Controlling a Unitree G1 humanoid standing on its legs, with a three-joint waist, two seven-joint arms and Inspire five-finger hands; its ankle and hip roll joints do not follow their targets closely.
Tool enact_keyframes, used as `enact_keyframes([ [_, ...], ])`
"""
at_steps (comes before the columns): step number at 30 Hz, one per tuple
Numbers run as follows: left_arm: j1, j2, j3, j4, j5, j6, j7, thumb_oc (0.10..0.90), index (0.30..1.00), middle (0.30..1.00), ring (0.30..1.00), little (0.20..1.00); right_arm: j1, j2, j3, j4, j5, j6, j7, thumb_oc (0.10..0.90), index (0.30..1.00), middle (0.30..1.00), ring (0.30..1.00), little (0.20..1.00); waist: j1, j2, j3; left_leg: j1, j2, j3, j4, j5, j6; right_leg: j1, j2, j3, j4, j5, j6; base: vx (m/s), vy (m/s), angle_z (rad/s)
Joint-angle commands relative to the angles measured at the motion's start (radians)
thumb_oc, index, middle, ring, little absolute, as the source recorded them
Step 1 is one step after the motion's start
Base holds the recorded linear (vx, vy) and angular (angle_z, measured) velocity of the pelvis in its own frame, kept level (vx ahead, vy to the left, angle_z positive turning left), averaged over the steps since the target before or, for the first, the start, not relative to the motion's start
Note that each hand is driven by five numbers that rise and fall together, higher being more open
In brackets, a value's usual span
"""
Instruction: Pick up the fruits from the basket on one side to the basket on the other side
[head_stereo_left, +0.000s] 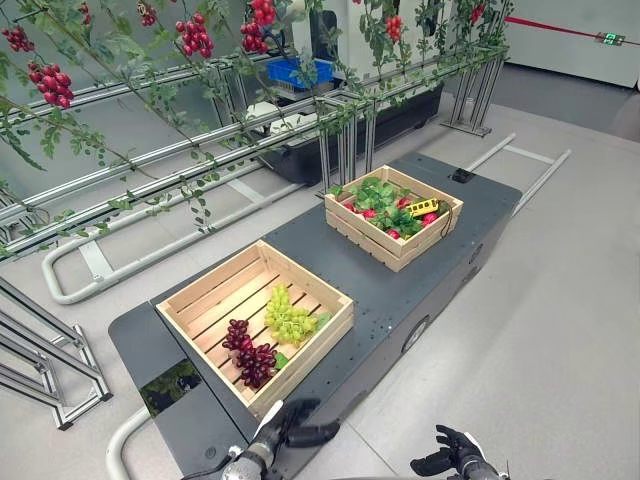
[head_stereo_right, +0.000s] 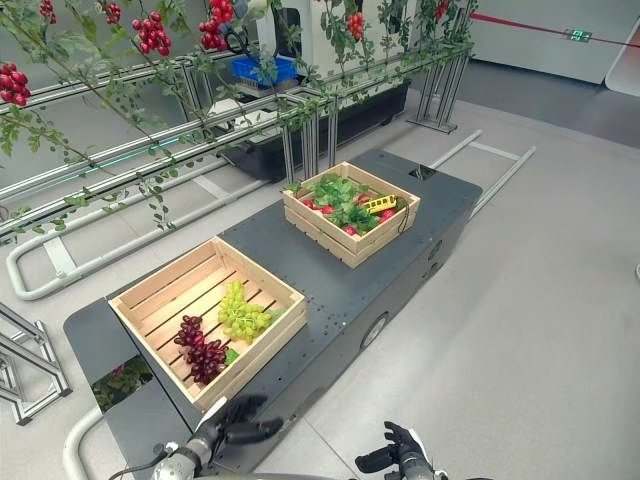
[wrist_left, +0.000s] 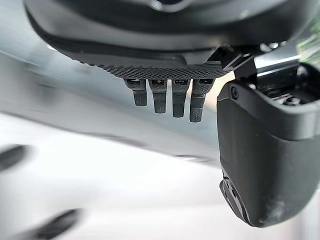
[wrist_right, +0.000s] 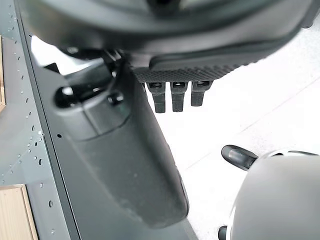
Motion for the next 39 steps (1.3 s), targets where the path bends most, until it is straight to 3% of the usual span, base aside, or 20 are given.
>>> enact_keyframes([
  [1, -0.124, 0.06, 0.097, -0.173, -0.072, -0.169, 0.101, 0.8, 0.9, 0.9, 0.9, 0.9, -0.044, -0.024, 0.026, -0.006, 0.039, -0.045, 0.027, 0.8, 0.9, 0.9, 0.9, 0.9, 0.02, -0.025, 0.055, -0.021, -0.032, -0.002, 0.01, -0.056, 0.005, 0.077, -0.021, -0.017, 0.008, -0.084, 0.002, -0.02, -0.031, 0.03],
  [2, -0.122, 0.064, 0.101, -0.181, -0.059, -0.193, 0.116, 0.8, 0.9, 0.9, 0.9, 0.9, -0.043, -0.025, 0.025, -0.009, 0.038, -0.044, 0.028, 0.8, 0.9, 0.9, 0.9, 0.9, 0.02, -0.024, 0.056, -0.023, -0.032, -0.004, 0.01, -0.055, 0.005, 0.076, -0.021, -0.019, 0.008, -0.084, 0.002, -0.03, -0.034, 0.04],
  [4, -0.122, 0.129, 0.172, -0.347, -0.054, -0.203, 0.145, 0.8, 0.9, 0.9, 0.9, 0.9, -0.034, -0.038, 0.026, -0.027, 0.035, -0.05, 0.03, 0.8, 0.9, 0.9, 0.9, 0.9, 0.035, -0.019, 0.069, -0.043, -0.033, -0.024, 0.01, -0.041, 0.002, 0.063, -0.019, -0.03, 0.023, -0.093, -0.01, 0.0, 0.0, 0.0],
  [8, -0.163, 0.161, 0.299, -0.558, -0.183, -0.155, 0.111, 0.8, 0.9, 0.9, 0.9, 0.9, -0.026, -0.064, 0.022, -0.07, 0.022, -0.061, 0.025, 0.8, 0.9, 0.9, 0.9, 0.9, 0.037, -0.015, 0.096, -0.068, -0.025, 0.008, 0.019, -0.01, -0.014, 0.027, -0.022, -0.053, 0.086, -0.121, -0.029, -0.04, 0.045, 0.14],
  [13, -0.298, 0.18, 0.353, -0.623, -0.217, -0.156, 0.134, 0.8, 0.9, 0.9, 0.9, 0.9, -0.07, -0.111, 0.001, -0.072, 0.066, -0.071, 0.01, 0.8, 0.9, 0.9, 0.9, 0.9, 0.017, -0.018, 0.17, -0.19, 0.006, 0.065, 0.214, -0.016, -0.041, -0.044, -0.061, -0.088, 0.246, -0.167, -0.05, -0.09, 0.083, 0.42],
  [16, -0.346, 0.219, 0.378, -0.586, -0.125, -0.144, 0.211, 0.8, 0.9, 0.9, 0.9, 0.9, -0.063, -0.129, 0.001, -0.073, 0.054, -0.082, 0.026, 0.8, 0.9, 0.9, 0.9, 0.9, 0.005, -0.02, 0.178, -0.211, 0.013, 0.077, 0.272, -0.038, -0.039, -0.044, -0.073, -0.08, 0.277, -0.187, -0.05, 0.13, 0.165, 0.06],
  [20, -0.42, 0.308, 0.38, -0.498, -0.061, -0.077, 0.297, 0.8, 0.9, 0.9, 0.9, 0.9, -0.03, -0.175, 0.008, -0.083, 0.043, -0.134, 0.067, 0.8, 0.9, 0.9, 0.9, 0.9, -0.025, -0.016, 0.195, -0.251, 0.026, 0.109, 0.376, -0.044, -0.042, -0.041, -0.073, -0.057, 0.312, -0.217, -0.059, 0.16, 0.216, -0.12],
  [23, -0.511, 0.419, 0.355, -0.46, -0.002, -0.016, 0.416, 0.8, 0.9, 0.9, 0.9, 0.9, -0.071, -0.22, 0.023, -0.145, 0.142, -0.17, 0.075, 0.8, 0.9, 0.9, 0.9, 0.9, -0.042, -0.012, 0.259, -0.358, 0.029, 0.119, 0.477, -0.062, -0.031, -0.153, -0.069, -0.027, 0.419, -0.238, -0.077, -0.15, 0.184, -0.27],
  [26, -0.658, 0.532, 0.326, -0.323, 0.108, -0.071, 0.675, 0.8, 0.9, 0.9, 0.9, 0.9, -0.117, -0.245, 0.042, -0.241, 0.223, -0.222, 0.074, 0.8, 0.9, 0.9, 0.9, 0.9, -0.066, -0.021, 0.336, -0.486, 0.036, 0.122, 0.6, -0.107, -0.025, -0.312, -0.064, 0.009, 0.576, -0.27, -0.087, -0.16, 0.159, -0.09],
  [28, -0.687, 0.549, 0.32, -0.292, 0.161, -0.065, 0.741, 0.8, 0.9, 0.9, 0.9, 0.9, -0.123, -0.253, 0.053, -0.287, 0.217, -0.224, 0.071, 0.8, 0.9, 0.9, 0.9, 0.9, -0.075, -0.026, 0.355, -0.54, 0.046, 0.119, 0.648, -0.103, -0.027, -0.356, -0.059, 0.018, 0.615, -0.278, -0.093, -0.11, 0.102, 0.09],
  [32, -0.76, 0.602, 0.274, -0.219, 0.286, 0.023, 0.847, 0.8, 0.9, 0.9, 0.9, 0.9, -0.145, -0.283, 0.074, -0.371, 0.194, -0.231, 0.081, 0.8, 0.9, 0.9, 0.9, 0.9, -0.093, -0.037, 0.388, -0.638, 0.061, 0.111, 0.739, -0.111, -0.024, -0.453, -0.051, 0.039, 0.709, -0.299, -0.103, -0.07, 0.102, -0.12],
  [34, -0.853, 0.668, 0.203, -0.142, 0.397, 0.122, 0.891, 0.8, 0.9, 0.9, 0.9, 0.9, -0.177, -0.312, 0.086, -0.425, 0.202, -0.235, 0.066, 0.8, 0.9, 0.9, 0.9, 0.9, -0.102, -0.054, 0.417, -0.707, 0.07, 0.131, 0.812, -0.156, -0.01, -0.541, -0.063, 0.042, 0.799, -0.317, -0.098, -0.09, 0.124, -0.08],
  [39, -0.951, 0.74, 0.107, -0.077, 0.456, 0.225, 0.904, 0.8, 0.9, 0.9, 0.9, 0.9, -0.187, -0.341, 0.068, -0.457, 0.238, -0.224, 0.065, 0.8, 0.9, 0.9, 0.9, 0.9, -0.115, -0.072, 0.443, -0.769, 0.077, 0.149, 0.864, -0.205, 0.006, -0.626, -0.084, 0.047, 0.877, -0.327, -0.085, -0.03, 0.091, -0.01],
])
